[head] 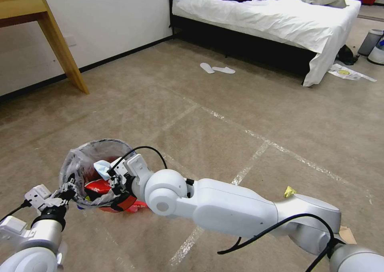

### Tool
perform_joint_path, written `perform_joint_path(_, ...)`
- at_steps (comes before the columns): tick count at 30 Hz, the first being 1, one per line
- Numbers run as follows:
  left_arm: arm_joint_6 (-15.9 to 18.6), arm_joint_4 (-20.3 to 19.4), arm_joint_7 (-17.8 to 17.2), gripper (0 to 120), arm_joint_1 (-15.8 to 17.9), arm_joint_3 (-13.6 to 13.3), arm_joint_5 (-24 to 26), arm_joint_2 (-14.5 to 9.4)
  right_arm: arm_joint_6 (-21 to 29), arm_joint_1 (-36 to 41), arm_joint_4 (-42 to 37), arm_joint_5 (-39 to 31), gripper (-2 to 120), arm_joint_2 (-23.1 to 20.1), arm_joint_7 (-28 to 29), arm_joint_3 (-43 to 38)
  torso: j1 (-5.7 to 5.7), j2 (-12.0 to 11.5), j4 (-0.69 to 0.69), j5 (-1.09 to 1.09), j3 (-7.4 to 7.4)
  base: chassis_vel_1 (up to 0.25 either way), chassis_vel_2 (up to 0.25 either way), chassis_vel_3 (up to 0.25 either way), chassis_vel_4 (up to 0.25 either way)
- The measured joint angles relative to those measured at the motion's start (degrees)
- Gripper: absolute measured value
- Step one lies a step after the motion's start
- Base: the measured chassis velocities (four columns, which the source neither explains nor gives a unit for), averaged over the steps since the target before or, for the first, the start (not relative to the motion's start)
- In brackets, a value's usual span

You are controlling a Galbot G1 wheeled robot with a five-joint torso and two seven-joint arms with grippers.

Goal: Pick up the trash bin and place the garbage on the floor into it.

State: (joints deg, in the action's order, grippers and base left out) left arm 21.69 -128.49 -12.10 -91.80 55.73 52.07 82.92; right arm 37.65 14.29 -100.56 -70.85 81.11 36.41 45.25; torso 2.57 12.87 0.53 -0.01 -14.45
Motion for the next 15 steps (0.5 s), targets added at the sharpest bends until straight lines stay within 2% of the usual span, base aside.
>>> perform_joint_path(5, -0.1, 0.2, 0.1, 4, -0.1, -0.1, -0.2, 0.1, -0.6, -0.2, 3.0, 1.4, 0, 1.7, -0.7, 0.8, 0.0, 0.0, 0.0, 0.0, 0.0, 0.0, 0.0, 0.0, 0.0)
perform_joint_path(15, -0.2, 0.4, 0.2, 4, -0.1, -0.1, -0.3, 0.1, -0.7, -0.1, 4.0, 2.0, 0, 2.5, -0.9, 1.5, 0.0, 0.0, 0.0, 0.0, 0.0, 0.0, 0.0, 0.0, 0.0)
